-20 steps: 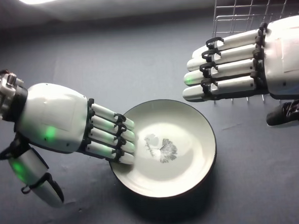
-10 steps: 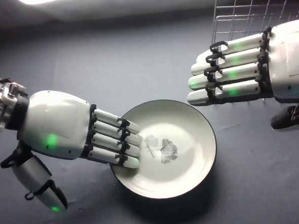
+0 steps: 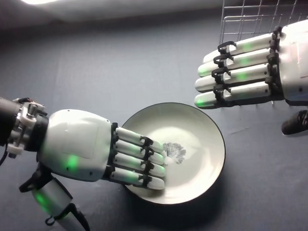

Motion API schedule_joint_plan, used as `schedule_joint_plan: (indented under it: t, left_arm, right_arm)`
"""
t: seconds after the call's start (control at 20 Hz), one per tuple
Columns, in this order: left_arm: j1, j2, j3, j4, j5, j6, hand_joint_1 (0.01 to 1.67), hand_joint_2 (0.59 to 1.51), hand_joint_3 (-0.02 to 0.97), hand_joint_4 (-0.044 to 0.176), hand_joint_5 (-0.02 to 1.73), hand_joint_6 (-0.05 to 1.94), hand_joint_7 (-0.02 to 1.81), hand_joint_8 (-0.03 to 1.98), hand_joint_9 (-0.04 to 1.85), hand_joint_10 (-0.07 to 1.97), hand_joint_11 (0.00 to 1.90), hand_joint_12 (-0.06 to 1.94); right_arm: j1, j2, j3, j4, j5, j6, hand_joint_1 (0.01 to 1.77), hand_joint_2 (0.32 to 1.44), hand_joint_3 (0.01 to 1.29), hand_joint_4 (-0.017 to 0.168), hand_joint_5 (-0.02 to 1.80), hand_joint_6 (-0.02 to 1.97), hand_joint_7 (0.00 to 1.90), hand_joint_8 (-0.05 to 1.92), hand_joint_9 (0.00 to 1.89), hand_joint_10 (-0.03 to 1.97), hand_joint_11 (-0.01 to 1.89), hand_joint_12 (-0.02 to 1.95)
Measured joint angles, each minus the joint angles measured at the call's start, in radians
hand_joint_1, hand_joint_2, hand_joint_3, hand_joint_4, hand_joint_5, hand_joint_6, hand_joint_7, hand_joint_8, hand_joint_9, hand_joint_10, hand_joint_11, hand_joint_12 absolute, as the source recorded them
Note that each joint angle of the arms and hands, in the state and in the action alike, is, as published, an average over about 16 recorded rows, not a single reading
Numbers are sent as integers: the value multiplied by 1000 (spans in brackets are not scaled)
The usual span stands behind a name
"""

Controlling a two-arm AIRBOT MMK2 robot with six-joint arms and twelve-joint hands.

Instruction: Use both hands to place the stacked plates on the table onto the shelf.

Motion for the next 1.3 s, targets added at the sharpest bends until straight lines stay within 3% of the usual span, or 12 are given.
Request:
schedule_joint_plan:
  t: [0.35, 0.95, 1.3]
  left_arm:
    - [-42, 2, -6, 23, 8, -47, 16, 1087, 18, -3, 37, -18, 23, -7, 19, 7, 20, 13]
    - [-141, 11, 54, 135, -63, -199, 16, 1097, 18, 0, 62, 7, 36, -2, 18, 9, 21, 14]
    - [-144, 1, 79, 174, -90, -232, 16, 1097, 18, 1, 63, -3, 44, -4, 22, 9, 22, 13]
  right_arm:
    - [0, 5, -2, 0, 5, 0, 1133, 1003, 16, 2, 29, 27, 13, 14, 16, 7, 21, 170]
    - [-5, 9, -8, -1, 7, 0, 1130, 988, 15, 2, 43, 26, 13, 13, 22, 6, 21, 220]
    - [-8, 10, -9, -1, 9, 0, 1105, 997, 15, 2, 46, 26, 13, 13, 23, 6, 21, 176]
